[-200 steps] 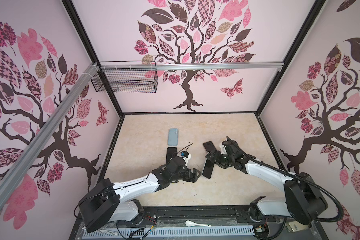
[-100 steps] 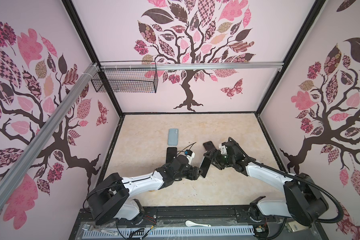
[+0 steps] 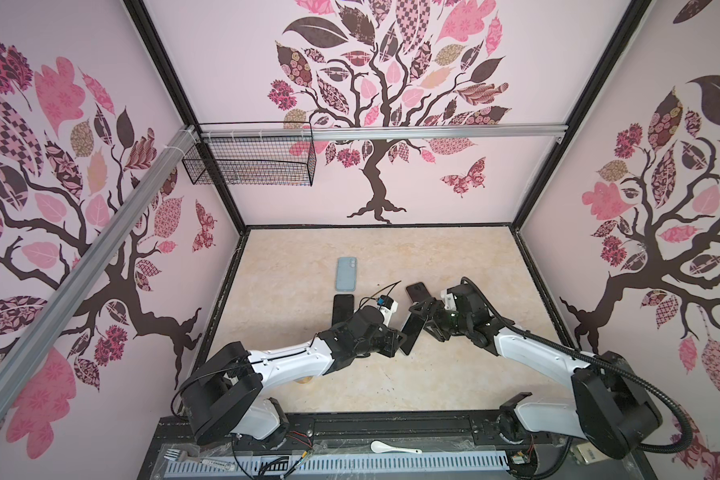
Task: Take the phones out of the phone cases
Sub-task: 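Lift the pale-cased phone off the table with both grippers, tilting it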
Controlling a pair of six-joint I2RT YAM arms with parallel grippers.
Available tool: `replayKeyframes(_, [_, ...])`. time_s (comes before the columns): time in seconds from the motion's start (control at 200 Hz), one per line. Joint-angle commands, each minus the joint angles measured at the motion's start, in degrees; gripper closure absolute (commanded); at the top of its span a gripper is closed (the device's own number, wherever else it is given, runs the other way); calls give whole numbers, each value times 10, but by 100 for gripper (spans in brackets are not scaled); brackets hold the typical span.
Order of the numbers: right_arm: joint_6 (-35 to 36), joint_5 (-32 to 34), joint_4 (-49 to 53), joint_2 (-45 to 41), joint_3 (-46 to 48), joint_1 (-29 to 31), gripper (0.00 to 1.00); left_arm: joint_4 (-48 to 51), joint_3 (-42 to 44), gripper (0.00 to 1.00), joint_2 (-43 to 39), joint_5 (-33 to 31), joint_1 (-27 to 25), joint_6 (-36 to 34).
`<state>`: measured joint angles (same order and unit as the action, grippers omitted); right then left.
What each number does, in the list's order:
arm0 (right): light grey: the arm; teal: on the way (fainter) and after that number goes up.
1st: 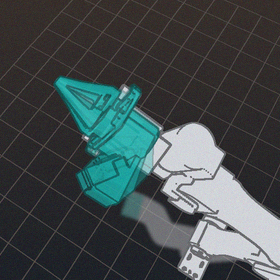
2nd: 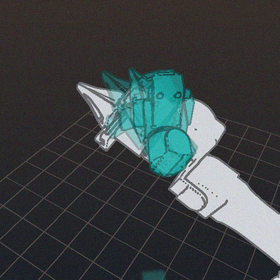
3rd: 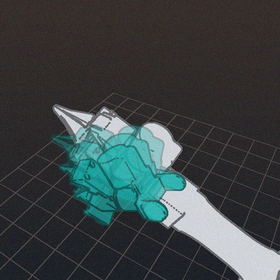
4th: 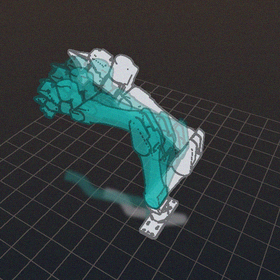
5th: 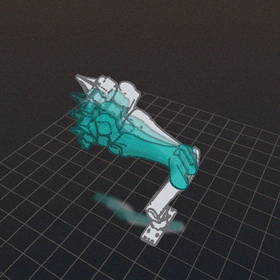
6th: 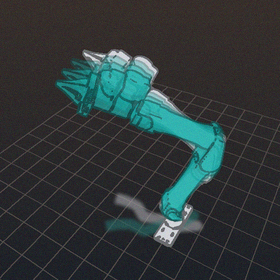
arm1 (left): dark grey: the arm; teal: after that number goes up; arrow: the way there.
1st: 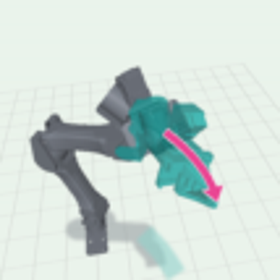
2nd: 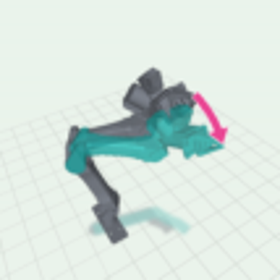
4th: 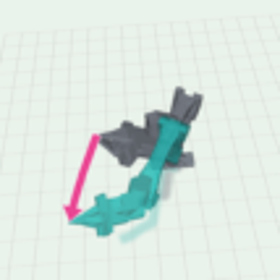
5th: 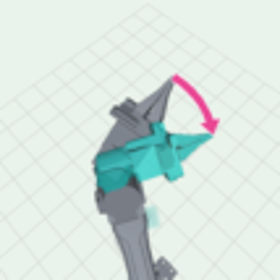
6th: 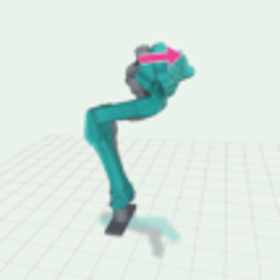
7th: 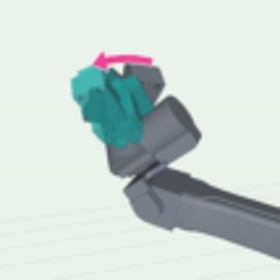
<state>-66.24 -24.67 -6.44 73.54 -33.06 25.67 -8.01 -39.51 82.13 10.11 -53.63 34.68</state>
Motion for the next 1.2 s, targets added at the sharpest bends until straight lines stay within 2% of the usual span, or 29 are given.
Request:
replayKeyframes(0.0, [-29, -4, -28, -32, 0, -4, 80, 0, -11, 73, 1, -6, -2, -4])
replayKeyframes(0.045, [-33, -3, -30, -31, 1, -4, 80, 0, -11, 67, 1, -6, -2, -3])
replayKeyframes(0.16, [-39, 0, -34, -35, 1, -4, 80, 0, -11, 65, 4, -5, -3, -2])
replayKeyframes(0.265, [-41, -1, -35, -35, 1, -4, 80, -1, -9, 74, 3, -4, -3, -2])
replayKeyframes(0.525, [-43, 0, -38, -39, 5, -4, 79, 2, -8, 87, -1, -6, -3, -1])
replayKeyframes(0.61, [-26, 9, -27, -48, 2, -4, 71, 18, -12, 100, -12, -20, -3, 7])
replayKeyframes(0.835, [60, 62, -2, -114, -20, -4, 18, 59, -21, 100, -78, -58, 2, 12])
replayKeyframes(0.895, [94, 85, -4, -137, -21, -4, 10, 83, -29, 100, -97, -65, 8, 8])
replayKeyframes(0.98, [153, 115, 7, -164, -28, -4, 3, 122, -48, 100, -120, -67, 24, 2])
replayKeyframes(1.195, [332, 123, 28, -204, -49, -4, 3, 178, -69, 100, -164, -7, 87, -21])
